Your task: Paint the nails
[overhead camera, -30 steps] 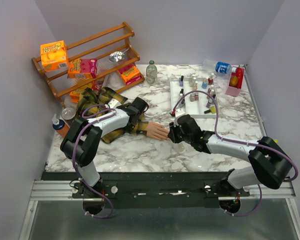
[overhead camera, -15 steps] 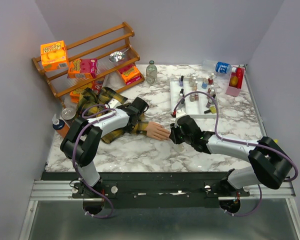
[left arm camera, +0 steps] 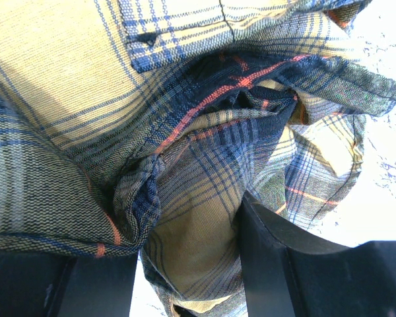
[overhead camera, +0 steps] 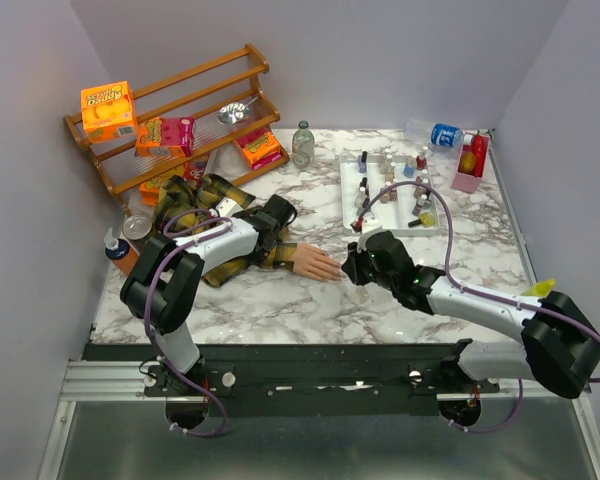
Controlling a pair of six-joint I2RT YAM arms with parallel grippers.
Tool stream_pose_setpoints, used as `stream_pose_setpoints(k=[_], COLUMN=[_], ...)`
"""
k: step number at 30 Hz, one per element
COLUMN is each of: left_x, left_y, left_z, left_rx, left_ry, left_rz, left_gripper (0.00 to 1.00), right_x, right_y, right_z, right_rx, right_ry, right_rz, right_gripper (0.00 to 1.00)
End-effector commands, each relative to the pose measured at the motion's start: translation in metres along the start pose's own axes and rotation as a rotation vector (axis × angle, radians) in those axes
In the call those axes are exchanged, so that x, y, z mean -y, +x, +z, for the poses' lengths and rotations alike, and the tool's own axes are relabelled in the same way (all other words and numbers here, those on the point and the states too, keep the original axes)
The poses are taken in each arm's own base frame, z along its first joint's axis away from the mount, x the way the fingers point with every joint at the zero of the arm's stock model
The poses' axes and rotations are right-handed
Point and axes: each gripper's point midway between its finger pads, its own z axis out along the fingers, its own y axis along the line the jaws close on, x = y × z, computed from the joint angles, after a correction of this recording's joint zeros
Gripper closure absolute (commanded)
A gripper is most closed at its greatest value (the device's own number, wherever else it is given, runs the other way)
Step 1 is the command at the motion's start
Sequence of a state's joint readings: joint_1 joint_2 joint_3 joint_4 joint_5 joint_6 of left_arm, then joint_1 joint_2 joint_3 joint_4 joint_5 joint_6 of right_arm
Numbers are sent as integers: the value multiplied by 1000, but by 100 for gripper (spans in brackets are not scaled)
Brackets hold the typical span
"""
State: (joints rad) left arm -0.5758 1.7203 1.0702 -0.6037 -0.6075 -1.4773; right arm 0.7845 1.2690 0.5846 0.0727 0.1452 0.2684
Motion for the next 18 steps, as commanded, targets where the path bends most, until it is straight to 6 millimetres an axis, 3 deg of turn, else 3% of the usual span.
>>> stream_pose_setpoints(k=[1,18], left_x=[-9,-8], left_y=[12,13], left_z=[6,6], left_rx=[-46,-51], left_ry=[-13,-10], left_rz=[31,30], left_gripper=[48,48], right_x=[-2,-7], right_y=[-14,-15], right_z=[-4,15], right_rx=[57,16], right_ry=[-5,0], right_rz=[-13,-12], right_gripper=[99,99])
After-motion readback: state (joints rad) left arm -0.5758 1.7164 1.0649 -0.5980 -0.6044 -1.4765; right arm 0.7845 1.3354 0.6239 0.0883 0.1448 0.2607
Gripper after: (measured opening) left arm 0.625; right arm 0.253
